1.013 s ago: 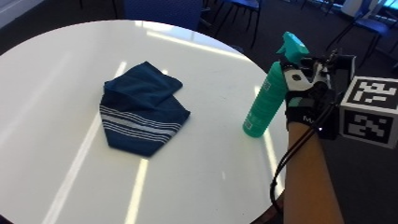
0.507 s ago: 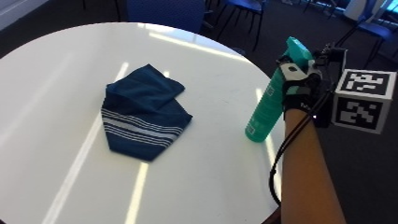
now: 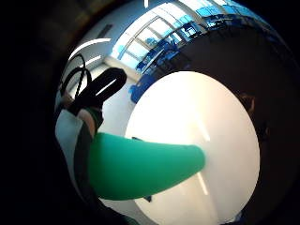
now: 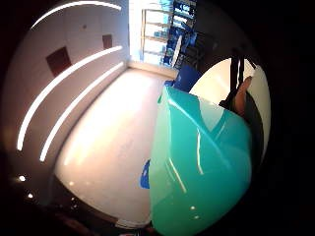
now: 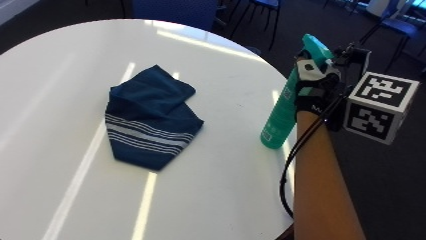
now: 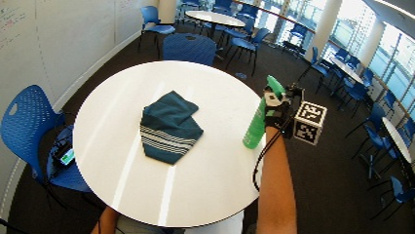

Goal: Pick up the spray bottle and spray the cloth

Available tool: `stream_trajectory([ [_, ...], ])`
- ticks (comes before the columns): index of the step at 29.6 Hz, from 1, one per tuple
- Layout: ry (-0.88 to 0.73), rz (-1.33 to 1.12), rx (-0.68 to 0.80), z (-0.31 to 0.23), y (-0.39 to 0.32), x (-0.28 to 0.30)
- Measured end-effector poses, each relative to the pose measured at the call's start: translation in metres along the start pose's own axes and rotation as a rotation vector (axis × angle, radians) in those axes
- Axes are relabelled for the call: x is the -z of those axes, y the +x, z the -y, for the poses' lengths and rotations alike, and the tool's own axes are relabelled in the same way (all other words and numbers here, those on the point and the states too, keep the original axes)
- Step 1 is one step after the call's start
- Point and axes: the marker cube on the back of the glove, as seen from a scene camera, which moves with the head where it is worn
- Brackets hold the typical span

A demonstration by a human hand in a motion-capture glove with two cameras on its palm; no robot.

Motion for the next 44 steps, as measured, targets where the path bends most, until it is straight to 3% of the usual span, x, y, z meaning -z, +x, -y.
stream_trajectory([
  [21, 0.079, 0.072, 0.145, 0.000, -0.027, -0.005],
  [44, 0.130, 0.091, 0.173, -0.003, -0.027, -0.007],
])
